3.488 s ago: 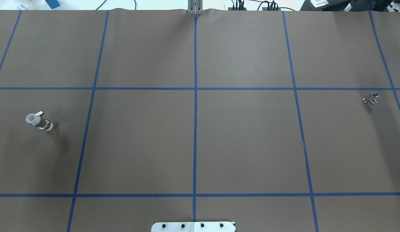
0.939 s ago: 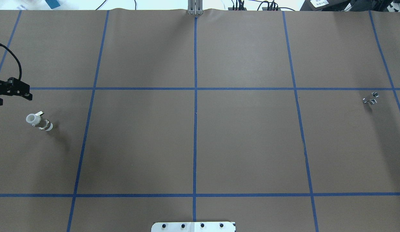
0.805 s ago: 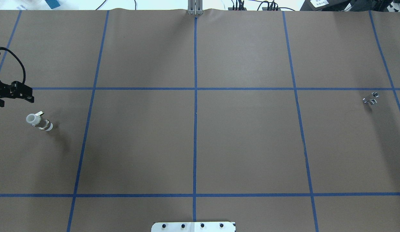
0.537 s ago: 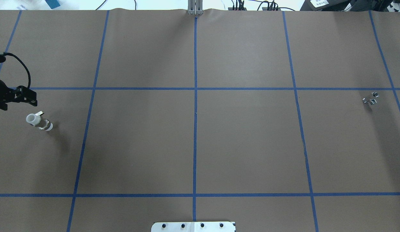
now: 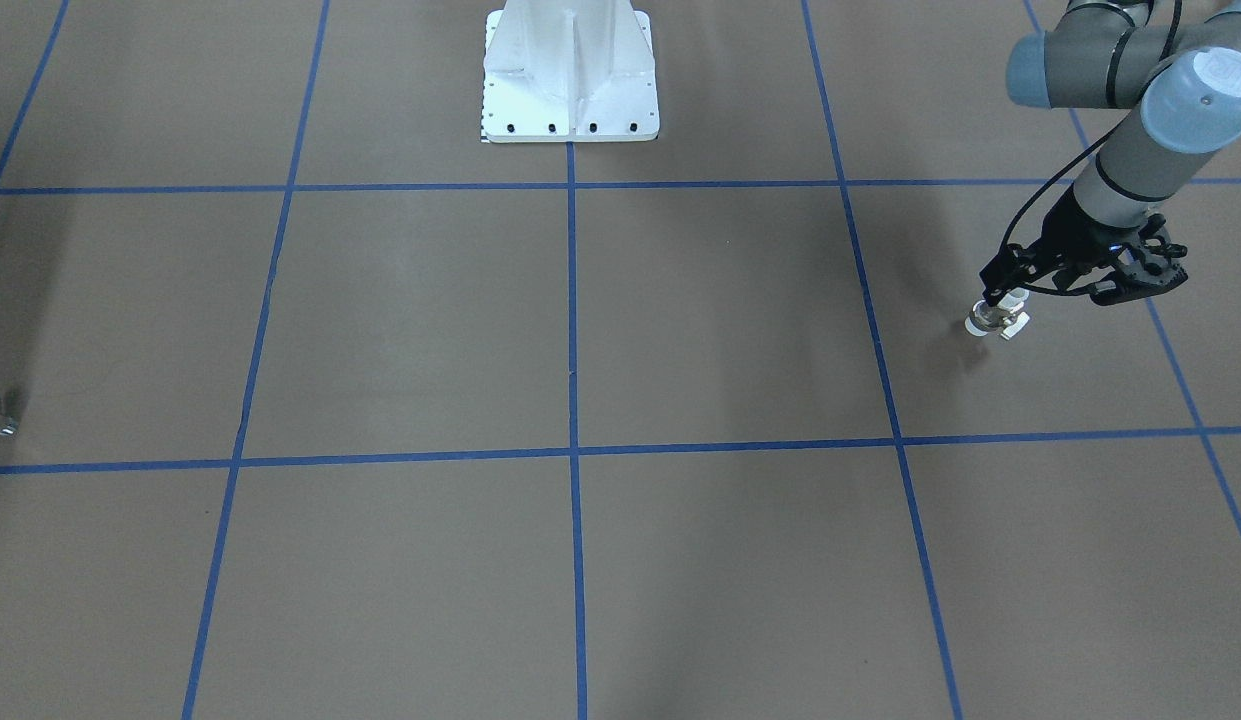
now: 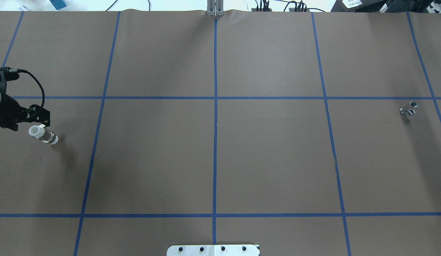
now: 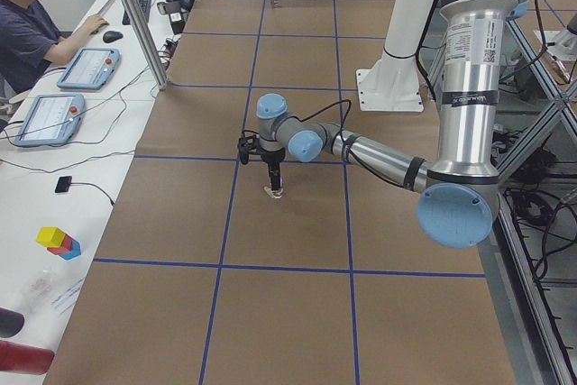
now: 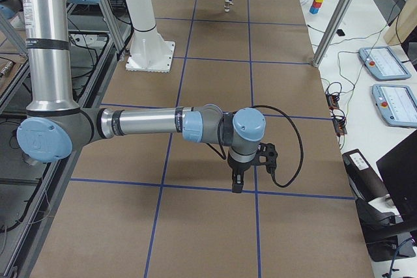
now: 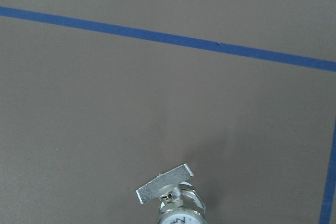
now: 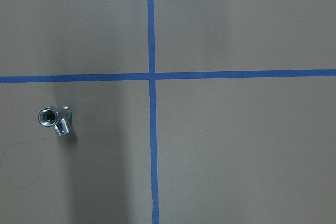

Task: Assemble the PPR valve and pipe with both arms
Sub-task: 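Close the left gripper on the valve and lift it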

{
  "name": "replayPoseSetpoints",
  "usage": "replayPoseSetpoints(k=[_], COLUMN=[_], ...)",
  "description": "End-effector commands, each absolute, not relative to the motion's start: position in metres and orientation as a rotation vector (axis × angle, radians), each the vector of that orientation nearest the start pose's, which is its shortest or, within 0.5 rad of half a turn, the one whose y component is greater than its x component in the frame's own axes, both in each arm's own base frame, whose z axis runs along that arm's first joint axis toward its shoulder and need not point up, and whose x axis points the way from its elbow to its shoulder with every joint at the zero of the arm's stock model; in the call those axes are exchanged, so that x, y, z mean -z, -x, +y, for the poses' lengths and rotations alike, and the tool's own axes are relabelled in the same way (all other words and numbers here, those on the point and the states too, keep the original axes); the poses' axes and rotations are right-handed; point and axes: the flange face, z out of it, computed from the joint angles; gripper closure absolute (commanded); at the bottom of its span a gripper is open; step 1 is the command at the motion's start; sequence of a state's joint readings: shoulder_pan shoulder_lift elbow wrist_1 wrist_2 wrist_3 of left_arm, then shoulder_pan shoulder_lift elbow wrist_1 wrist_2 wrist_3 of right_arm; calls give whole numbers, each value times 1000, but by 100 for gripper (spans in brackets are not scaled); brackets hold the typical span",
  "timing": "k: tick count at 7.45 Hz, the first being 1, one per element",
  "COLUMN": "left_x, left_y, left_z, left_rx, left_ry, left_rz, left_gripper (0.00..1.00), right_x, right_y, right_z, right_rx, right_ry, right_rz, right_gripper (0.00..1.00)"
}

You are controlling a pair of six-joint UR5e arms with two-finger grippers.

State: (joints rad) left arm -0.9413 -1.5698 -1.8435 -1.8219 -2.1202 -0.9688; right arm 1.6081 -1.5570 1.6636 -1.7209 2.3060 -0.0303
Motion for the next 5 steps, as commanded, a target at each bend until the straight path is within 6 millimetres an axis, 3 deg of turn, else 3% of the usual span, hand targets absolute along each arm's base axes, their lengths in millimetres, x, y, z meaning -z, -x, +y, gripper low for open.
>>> replayPoseSetpoints(k=[1,5], left_x=[-518,-528], left_y=[-238,-259], left_z=[-457,-451], left_rx=[178,143], left_ry=[48,73], left_rz=[724,710], left_gripper=[0,0], right_x=[-624,-624], right_y=[-84,-81], right_z=[-489,-489], right_rx=[-23,-27], right_ry=[20,24], right_rz=[-739,-768], right_gripper=[0,0])
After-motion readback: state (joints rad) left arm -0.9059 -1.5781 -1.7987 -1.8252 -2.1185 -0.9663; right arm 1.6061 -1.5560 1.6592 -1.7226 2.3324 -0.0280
